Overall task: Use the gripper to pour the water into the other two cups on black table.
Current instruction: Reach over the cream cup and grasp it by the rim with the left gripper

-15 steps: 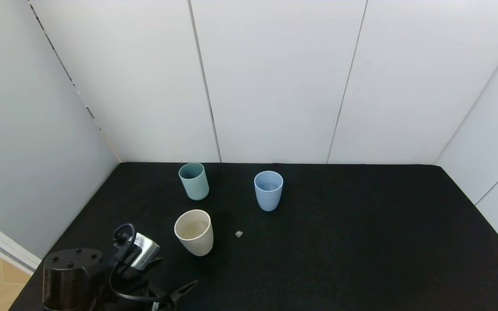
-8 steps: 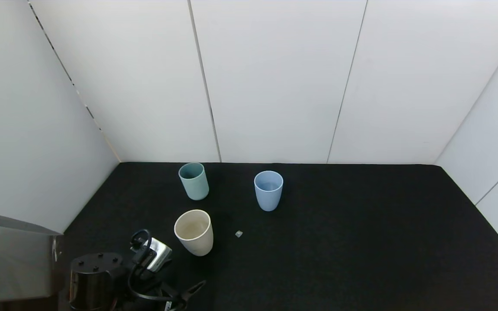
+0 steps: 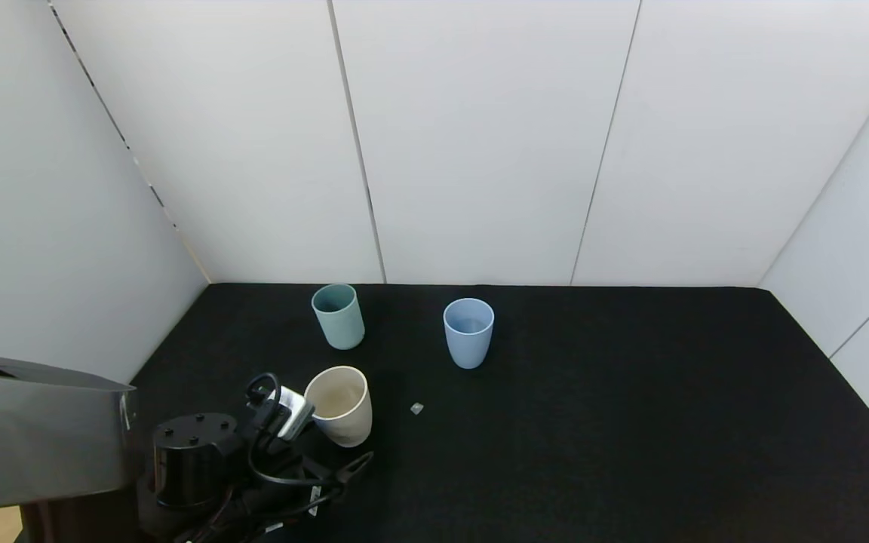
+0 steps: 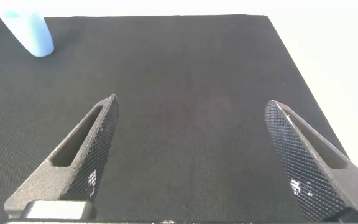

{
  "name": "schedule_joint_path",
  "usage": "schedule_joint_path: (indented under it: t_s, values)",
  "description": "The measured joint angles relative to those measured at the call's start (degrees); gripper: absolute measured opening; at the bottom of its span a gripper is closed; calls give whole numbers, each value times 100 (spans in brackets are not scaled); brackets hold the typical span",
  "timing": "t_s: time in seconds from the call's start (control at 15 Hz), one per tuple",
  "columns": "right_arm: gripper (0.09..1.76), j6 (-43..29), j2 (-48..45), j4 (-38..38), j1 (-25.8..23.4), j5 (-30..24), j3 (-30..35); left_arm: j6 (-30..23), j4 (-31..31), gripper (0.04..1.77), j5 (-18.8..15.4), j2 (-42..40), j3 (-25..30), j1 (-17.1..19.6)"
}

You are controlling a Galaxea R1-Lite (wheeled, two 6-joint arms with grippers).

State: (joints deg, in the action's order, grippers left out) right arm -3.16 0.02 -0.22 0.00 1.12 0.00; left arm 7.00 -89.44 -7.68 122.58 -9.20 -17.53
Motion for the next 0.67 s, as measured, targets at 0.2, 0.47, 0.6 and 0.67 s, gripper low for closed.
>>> schedule_joint_path:
  t_s: [0.2, 0.47, 0.6, 0.67]
  values:
    - [171, 0, 0, 0, 0, 0, 0, 0, 2, 172, 35, 28, -328, 34]
    - [171, 0, 0, 0, 0, 0, 0, -2, 2, 172, 63, 71, -634, 76]
    - [171, 2, 0, 0, 0, 0, 0, 0, 2, 172, 66, 113, -744, 83]
    - [171, 2, 0, -2, 0, 2, 0, 0, 2, 172, 66, 146, -800, 83]
